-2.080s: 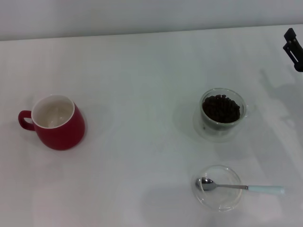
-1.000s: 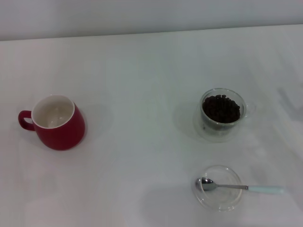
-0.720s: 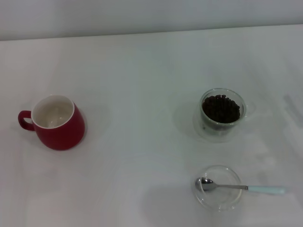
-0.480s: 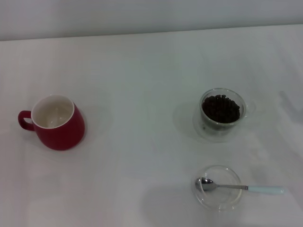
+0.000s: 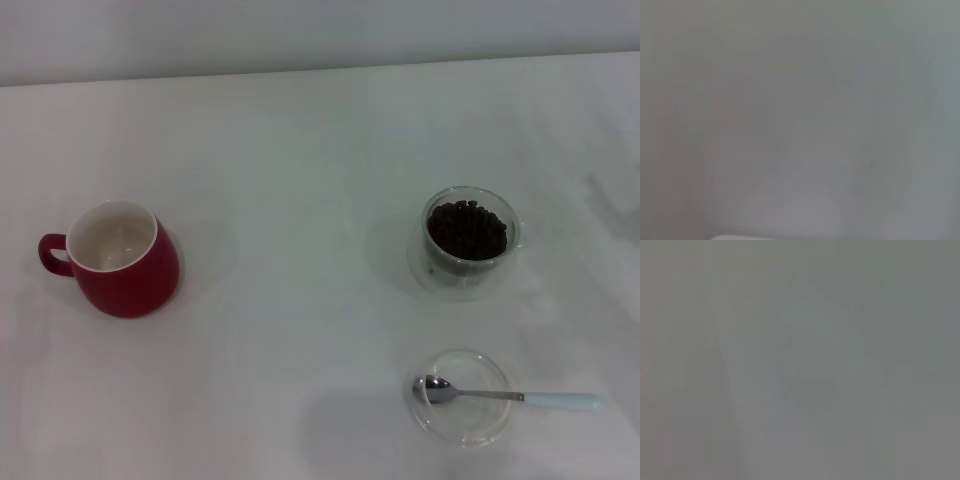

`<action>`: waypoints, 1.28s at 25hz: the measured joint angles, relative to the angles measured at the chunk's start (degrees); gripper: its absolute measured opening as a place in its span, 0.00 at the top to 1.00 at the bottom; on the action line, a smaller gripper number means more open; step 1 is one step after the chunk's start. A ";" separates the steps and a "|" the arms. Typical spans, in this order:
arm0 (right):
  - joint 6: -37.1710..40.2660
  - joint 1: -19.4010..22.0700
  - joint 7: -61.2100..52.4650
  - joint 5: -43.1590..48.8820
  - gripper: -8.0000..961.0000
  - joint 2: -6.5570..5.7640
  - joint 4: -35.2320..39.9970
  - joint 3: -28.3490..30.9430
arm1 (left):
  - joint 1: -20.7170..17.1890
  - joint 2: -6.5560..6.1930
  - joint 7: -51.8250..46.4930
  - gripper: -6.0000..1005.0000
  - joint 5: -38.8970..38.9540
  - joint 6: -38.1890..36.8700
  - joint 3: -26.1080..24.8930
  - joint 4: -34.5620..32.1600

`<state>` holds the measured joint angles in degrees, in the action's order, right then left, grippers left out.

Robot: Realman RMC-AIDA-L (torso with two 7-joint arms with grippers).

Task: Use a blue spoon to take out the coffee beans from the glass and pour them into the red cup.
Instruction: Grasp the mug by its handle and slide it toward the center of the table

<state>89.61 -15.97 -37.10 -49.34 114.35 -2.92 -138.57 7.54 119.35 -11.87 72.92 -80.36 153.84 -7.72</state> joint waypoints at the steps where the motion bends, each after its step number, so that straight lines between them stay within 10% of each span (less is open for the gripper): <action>1: -0.46 -0.85 0.01 -0.01 0.10 -0.01 -0.13 0.01 | -0.37 0.00 0.02 0.31 -0.53 -0.05 0.00 0.00; 32: -2.96 -4.56 0.01 -0.06 0.10 0.25 -0.64 0.06 | 5.90 0.09 12.77 0.13 -13.80 8.45 1.13 2.21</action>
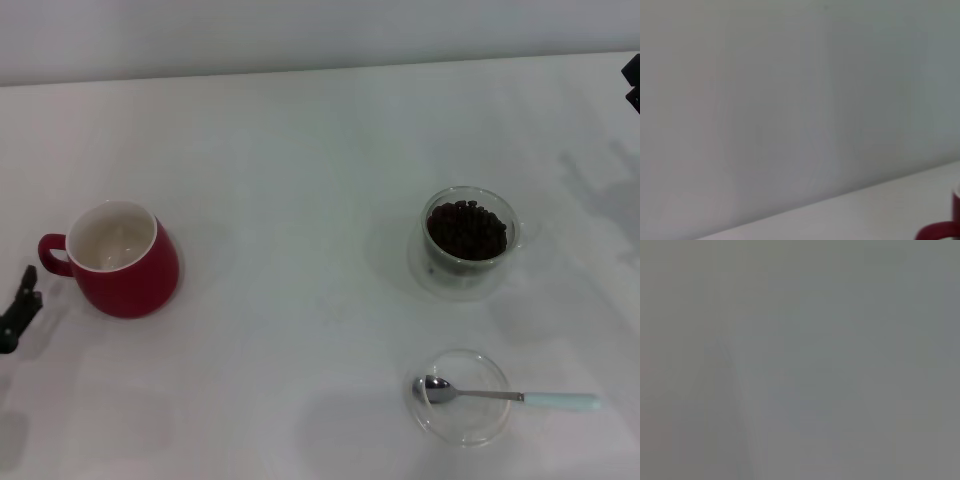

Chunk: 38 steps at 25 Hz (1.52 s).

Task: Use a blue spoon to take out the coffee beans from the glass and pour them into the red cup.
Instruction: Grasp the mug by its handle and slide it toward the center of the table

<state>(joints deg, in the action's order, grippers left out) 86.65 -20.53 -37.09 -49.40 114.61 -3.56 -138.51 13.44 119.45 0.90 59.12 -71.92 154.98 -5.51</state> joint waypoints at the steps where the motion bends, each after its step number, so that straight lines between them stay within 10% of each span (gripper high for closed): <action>1: 0.00 -0.01 0.00 0.00 0.10 0.00 0.05 0.00 | 0.05 0.00 0.28 0.13 -0.05 0.21 0.54 -0.04; 38: 0.04 0.05 0.00 0.45 0.10 0.18 1.28 -0.09 | 5.74 0.00 1.92 0.14 -0.34 8.28 1.11 -0.81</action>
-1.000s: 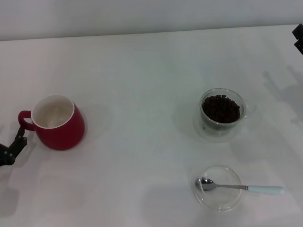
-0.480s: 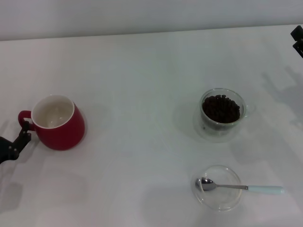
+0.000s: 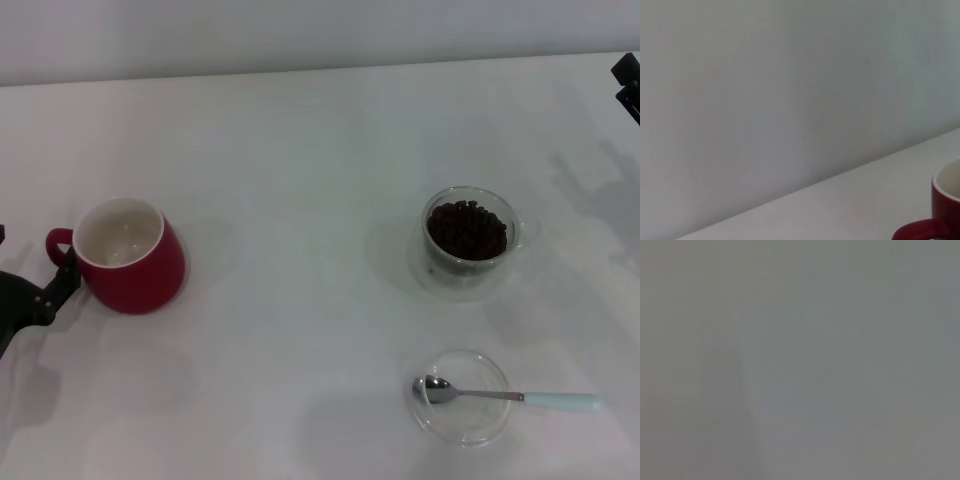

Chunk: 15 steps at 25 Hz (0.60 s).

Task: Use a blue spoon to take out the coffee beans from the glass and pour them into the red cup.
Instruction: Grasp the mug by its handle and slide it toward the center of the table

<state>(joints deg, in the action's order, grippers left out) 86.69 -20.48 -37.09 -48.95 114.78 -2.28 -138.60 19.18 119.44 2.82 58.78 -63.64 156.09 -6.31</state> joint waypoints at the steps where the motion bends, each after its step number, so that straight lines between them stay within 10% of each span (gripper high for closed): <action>1: -0.01 0.00 0.00 0.00 0.10 0.00 0.00 0.00 | 0.15 0.00 0.00 0.14 -0.15 0.09 0.00 -0.01; 15: -0.04 -0.06 0.00 -0.35 0.10 0.00 -0.03 0.09 | 0.52 -0.13 -0.01 0.29 -0.36 0.78 0.01 -0.02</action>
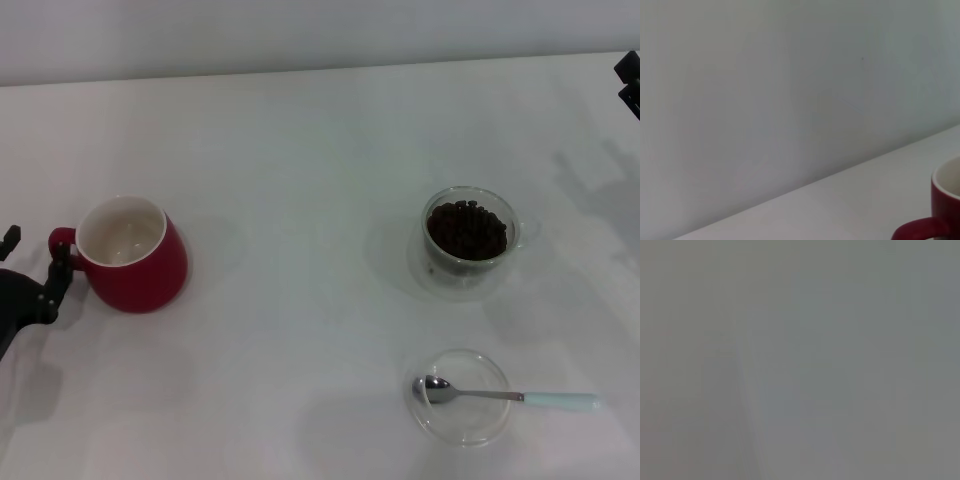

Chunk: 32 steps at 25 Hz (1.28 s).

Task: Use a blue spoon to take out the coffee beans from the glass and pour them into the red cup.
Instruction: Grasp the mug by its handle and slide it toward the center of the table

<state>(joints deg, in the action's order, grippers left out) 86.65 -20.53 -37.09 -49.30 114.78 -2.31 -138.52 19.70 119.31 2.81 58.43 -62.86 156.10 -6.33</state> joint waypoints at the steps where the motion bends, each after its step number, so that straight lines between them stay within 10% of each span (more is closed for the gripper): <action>1: 0.00 -0.01 0.00 -0.01 0.10 0.00 -0.01 0.01 | 0.04 -0.04 0.00 0.33 0.00 0.02 0.00 0.00; 5: 0.01 -0.08 0.00 -0.01 0.10 0.00 0.00 0.00 | 0.57 -0.13 0.00 0.50 -1.22 0.03 -0.01 0.41; 21: 0.01 -0.05 0.00 -0.09 0.10 0.00 -0.06 0.00 | 1.81 -0.04 0.00 0.55 -2.19 1.59 0.01 0.49; 24: 0.01 -0.21 0.00 -0.10 0.10 0.00 -0.12 0.00 | 1.92 -0.05 0.00 0.75 -2.18 1.71 -0.02 0.31; 32: 0.01 -0.31 0.00 -0.09 0.10 0.00 -0.17 0.00 | 1.93 0.06 0.00 0.90 -2.16 1.70 -0.02 0.07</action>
<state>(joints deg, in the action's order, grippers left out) 86.66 -20.85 -37.09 -49.40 114.78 -2.48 -138.51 21.63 119.37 2.80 56.27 -61.16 156.07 -6.26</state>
